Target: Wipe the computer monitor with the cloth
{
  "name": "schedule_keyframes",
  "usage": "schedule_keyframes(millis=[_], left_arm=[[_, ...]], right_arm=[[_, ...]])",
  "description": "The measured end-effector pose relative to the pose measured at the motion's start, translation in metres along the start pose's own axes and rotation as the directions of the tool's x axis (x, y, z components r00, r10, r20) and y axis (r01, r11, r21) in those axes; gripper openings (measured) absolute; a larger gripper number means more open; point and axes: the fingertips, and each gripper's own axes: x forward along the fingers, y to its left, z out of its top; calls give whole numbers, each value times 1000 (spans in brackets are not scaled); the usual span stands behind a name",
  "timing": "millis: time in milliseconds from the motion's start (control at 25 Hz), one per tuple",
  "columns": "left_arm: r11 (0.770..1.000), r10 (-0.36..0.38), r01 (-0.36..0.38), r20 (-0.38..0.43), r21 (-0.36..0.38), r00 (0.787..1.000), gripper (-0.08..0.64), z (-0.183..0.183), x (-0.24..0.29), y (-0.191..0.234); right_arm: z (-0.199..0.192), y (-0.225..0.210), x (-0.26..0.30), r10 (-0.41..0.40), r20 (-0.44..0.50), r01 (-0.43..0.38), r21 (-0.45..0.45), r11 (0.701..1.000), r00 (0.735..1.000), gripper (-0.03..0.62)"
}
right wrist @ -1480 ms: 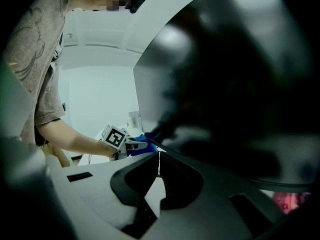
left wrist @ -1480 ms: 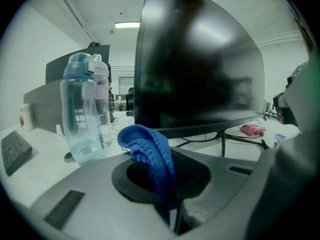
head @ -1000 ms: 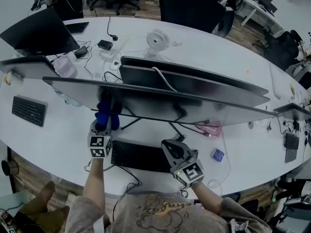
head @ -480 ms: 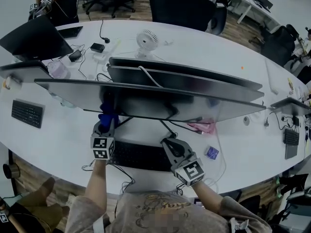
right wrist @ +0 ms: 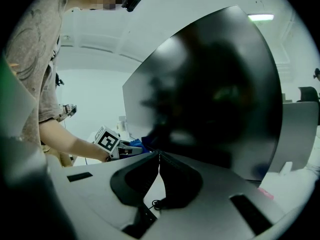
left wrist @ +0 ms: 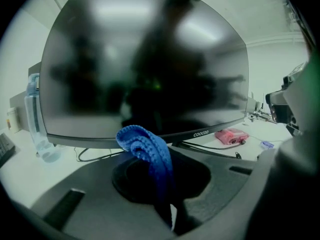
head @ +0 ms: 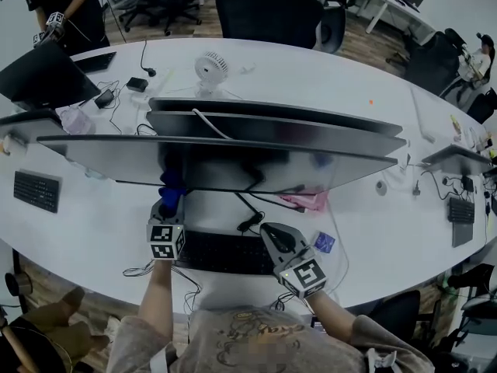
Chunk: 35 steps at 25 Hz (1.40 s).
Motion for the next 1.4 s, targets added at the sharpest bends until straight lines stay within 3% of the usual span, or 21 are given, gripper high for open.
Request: schedule_keyframes(millis=[600,960,1400], left_arm=[[996,-87,87,-2,12,996,48,11,27,-104],[982,-184,184,-3,39,983,48,19,46,-183],[966,-252,251,9,65,968,48,29,66,-261]], right_arm=[[-19,-52,-58,-63,3,63,39,997,998,21],[-17,-80,-92,-118,4,118,29,993,993,21],[-33,-112,-136,-152,26,151,58,987,988,21]])
